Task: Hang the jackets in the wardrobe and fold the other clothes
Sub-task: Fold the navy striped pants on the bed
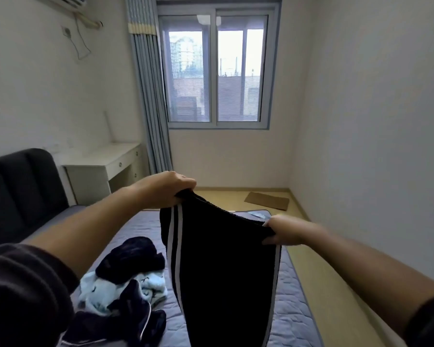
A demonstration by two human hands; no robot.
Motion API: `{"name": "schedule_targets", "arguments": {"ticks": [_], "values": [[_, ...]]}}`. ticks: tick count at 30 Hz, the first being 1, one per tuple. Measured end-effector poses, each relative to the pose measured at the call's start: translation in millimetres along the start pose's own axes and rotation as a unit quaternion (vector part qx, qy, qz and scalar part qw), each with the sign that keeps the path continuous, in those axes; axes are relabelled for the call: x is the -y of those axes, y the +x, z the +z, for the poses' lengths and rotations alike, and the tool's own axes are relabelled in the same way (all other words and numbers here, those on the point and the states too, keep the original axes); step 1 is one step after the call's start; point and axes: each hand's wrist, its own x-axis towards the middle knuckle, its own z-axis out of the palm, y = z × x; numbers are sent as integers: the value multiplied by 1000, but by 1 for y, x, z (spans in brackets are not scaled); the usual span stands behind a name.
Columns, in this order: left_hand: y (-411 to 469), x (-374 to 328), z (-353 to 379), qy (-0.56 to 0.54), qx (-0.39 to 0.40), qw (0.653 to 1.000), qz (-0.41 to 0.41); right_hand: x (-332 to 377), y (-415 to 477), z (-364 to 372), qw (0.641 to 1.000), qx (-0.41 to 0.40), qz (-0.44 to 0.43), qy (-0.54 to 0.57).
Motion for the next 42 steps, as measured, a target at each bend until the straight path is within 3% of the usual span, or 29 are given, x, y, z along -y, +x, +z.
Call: {"name": "schedule_targets", "arguments": {"ticks": [5, 9, 14, 21, 28, 37, 42], "values": [[-1, 33, -23, 139, 72, 987, -36, -11, -3, -78, 997, -62, 25, -46], [9, 41, -55, 225, 49, 973, -17, -2, -4, -141, 991, -125, -21, -41], [16, 52, -92, 101, 32, 994, -33, 1, -12, -197, 981, -189, -45, -15], [28, 53, -81, 98, 104, 986, -82, 11, -18, -220, 981, -164, -47, -96], [39, 31, -70, 40, 95, 992, -77, 16, -27, -217, 959, -38, 65, -274], [40, 20, -69, 15, 207, 975, -79, 11, -33, -214, 978, -66, 27, -196], [41, 12, -64, 54, 287, 947, -132, 10, -31, -208, 976, -109, 13, -187]]}}
